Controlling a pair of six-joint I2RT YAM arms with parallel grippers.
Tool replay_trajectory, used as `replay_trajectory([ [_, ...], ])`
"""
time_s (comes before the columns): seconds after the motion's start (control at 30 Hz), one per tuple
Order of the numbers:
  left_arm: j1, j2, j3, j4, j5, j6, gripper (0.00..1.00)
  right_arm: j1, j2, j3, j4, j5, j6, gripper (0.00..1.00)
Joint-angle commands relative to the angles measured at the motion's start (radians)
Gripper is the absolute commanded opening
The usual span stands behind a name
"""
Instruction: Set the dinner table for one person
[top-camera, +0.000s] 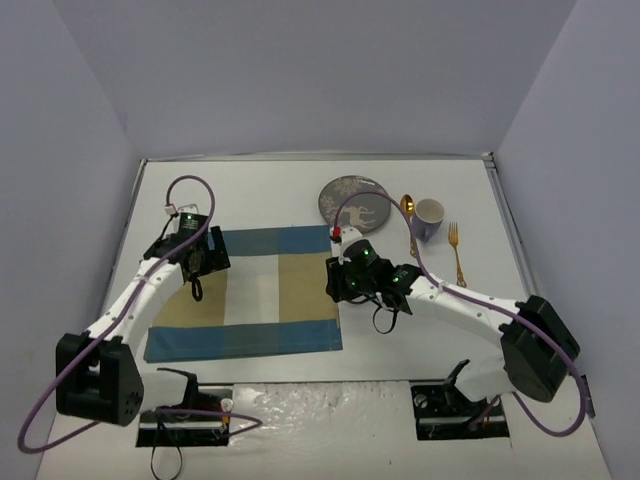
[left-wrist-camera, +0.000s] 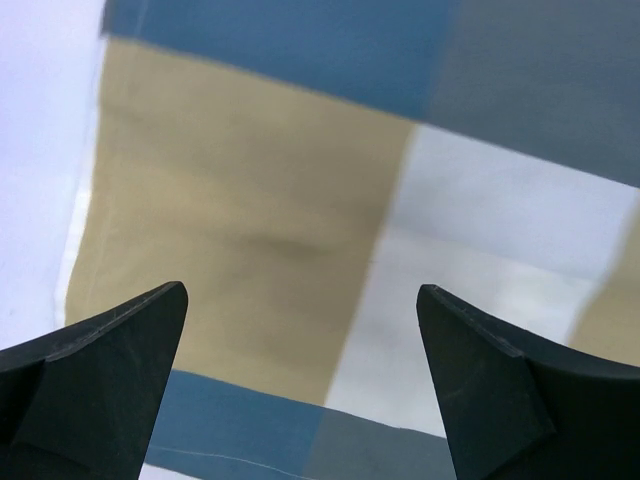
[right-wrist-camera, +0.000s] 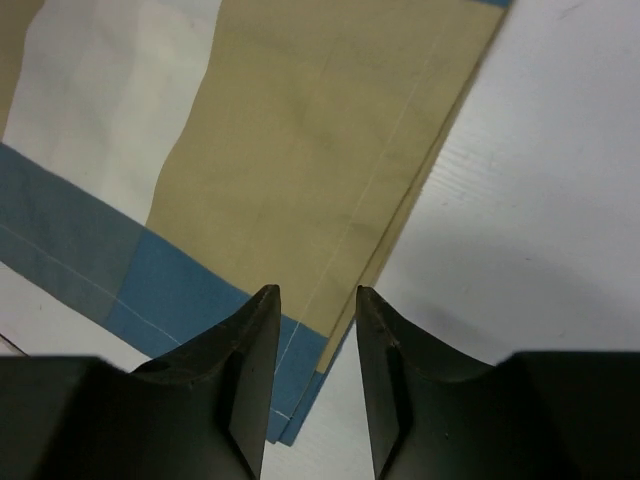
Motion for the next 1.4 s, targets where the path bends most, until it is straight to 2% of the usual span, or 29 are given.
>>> replay_trajectory([
  [0.0, 0.123, 0.052, -0.071, -0.001, 0.017, -0.066, 0.97, 0.04, 0.064, 0.027, 0.048, -0.088, -0.019, 0.3],
  [0.23, 0.181, 0.205, -0.017, 0.039, 0.031, -0.086, 0.96, 0.076, 0.161, 0.005, 0.042, -0.17, -0.041, 0.21],
  [0.6, 0.211, 0.41, 0.062, 0.073, 0.023, -0.065, 0.94, 0.091, 0.252, -0.04, -0.021, -0.194, 0.005, 0.21],
  [1.37, 0.211, 0.397, 0.059, -0.007, -0.048, -0.085, 0.95, 0.1, 0.257, -0.049, -0.047, -0.208, 0.021, 0.21],
])
